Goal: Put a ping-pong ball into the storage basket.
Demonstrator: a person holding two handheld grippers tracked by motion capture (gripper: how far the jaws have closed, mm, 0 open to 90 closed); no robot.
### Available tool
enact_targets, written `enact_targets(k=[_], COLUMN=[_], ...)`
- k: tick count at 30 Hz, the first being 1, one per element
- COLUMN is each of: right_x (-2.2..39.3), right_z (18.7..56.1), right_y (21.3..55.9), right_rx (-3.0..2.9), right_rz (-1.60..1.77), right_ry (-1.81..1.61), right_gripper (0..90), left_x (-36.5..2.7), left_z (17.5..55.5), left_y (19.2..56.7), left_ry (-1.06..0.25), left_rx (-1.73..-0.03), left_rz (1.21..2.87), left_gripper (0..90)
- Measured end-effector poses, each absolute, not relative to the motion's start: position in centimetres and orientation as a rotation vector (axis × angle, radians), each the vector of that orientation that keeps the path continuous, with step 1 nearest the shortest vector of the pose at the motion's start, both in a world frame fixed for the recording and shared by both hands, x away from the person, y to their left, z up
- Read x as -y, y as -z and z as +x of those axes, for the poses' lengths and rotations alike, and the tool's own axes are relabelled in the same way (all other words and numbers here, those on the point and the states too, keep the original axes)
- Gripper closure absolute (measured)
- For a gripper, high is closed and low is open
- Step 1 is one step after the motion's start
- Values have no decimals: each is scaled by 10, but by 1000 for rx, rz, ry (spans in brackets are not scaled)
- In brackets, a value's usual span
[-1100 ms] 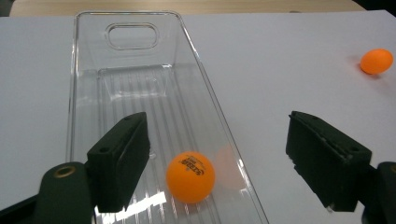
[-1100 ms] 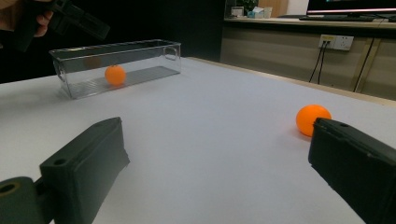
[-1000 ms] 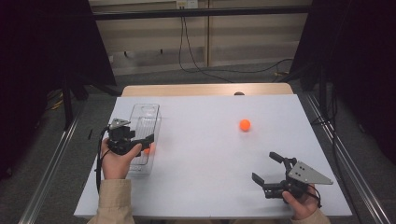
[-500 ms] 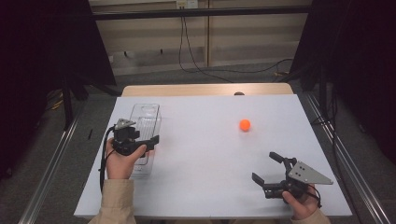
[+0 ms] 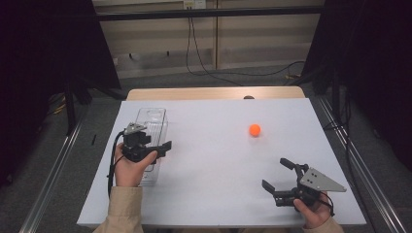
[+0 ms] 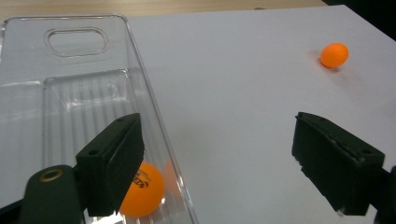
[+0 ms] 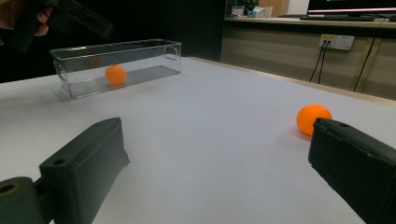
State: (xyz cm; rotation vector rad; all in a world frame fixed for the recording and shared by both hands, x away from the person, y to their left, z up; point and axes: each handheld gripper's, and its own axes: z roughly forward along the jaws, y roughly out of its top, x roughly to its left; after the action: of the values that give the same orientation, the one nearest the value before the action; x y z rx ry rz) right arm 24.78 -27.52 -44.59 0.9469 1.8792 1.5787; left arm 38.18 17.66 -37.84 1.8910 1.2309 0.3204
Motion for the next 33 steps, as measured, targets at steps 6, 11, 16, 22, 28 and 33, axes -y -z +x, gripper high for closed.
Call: enact_targets(k=[6, 11, 16, 22, 28, 33], right_x=[275, 275, 275, 275, 275, 275], right_z=[248, 248, 248, 248, 248, 248], right_y=[446, 446, 446, 446, 446, 446], right_rx=[-1880, -1880, -1879, -1878, -1878, -1880], right_rz=[947, 949, 948, 948, 948, 948], right_ry=[-1578, -1579, -1579, -1579, -1579, -1578], right_gripper=[32, 32, 32, 32, 32, 32], left_x=[-174, -170, -166, -160, -154, -149], left_z=[381, 381, 380, 380, 380, 380], left_y=[377, 376, 374, 375, 377, 378], left_ry=[-312, -295, -281, -271, -261, -255], left_rx=[-1219, -1196, -1173, -1140, -1123, -1114], left_rz=[1889, 1885, 1889, 1897, 1902, 1910], left_gripper=[150, 140, 134, 120, 114, 112])
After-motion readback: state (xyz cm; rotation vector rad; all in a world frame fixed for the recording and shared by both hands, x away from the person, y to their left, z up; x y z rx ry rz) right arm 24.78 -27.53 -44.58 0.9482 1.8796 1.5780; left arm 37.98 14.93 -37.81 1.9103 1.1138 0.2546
